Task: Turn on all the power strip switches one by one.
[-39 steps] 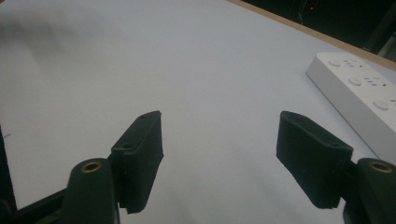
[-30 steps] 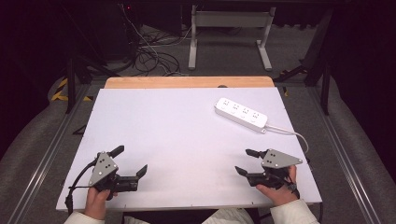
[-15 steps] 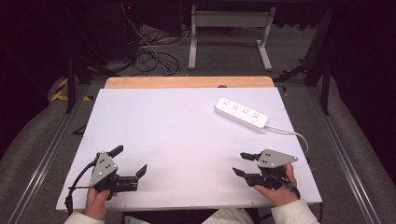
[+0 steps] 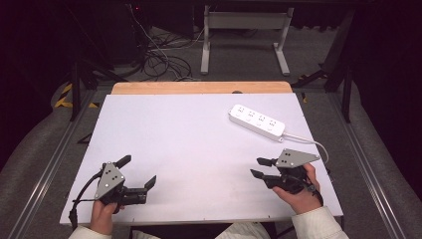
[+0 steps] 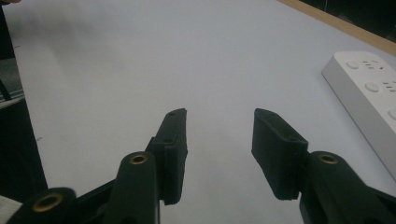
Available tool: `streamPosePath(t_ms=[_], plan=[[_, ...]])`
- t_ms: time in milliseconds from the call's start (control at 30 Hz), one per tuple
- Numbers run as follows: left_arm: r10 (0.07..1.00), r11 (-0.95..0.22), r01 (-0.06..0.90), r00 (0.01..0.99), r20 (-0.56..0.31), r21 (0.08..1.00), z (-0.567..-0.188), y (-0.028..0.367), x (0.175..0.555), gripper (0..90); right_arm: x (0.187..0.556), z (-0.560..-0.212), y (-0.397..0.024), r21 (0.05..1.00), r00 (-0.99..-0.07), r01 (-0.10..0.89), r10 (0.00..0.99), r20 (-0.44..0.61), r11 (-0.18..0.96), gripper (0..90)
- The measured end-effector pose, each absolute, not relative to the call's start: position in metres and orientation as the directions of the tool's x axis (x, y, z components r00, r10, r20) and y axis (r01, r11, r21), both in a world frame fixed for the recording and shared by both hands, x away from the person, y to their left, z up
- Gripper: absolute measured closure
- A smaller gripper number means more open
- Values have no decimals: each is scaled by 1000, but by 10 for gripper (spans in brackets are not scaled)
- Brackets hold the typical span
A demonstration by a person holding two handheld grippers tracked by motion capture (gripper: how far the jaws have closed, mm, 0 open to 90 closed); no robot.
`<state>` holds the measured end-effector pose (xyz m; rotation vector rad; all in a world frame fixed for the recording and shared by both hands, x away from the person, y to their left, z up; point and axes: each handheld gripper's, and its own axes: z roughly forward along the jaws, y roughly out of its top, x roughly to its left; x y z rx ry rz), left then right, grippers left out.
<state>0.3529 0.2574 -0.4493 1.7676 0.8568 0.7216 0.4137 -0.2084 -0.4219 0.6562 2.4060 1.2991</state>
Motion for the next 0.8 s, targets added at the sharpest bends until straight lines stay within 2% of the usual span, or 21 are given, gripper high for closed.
streamPosePath(t_ms=[100,200,367,500,800], plan=[[817,-248,218,571,83,944,-449,257,353,2,416,-420,-209,844,-841,243,538,-64,479,584],[818,-251,220,569,85,943,-449,257,352,2,418,-418,-209,846,-847,253,530,-42,470,679],[817,-248,219,571,82,944,-449,257,352,2,420,-412,-208,850,-846,236,530,-59,471,742],[817,-248,219,571,83,944,-449,258,352,2,426,-404,-207,828,-831,257,552,-75,499,900],[819,-248,218,568,84,944,-449,257,352,2,447,-388,-208,821,-820,287,570,-57,494,900]])
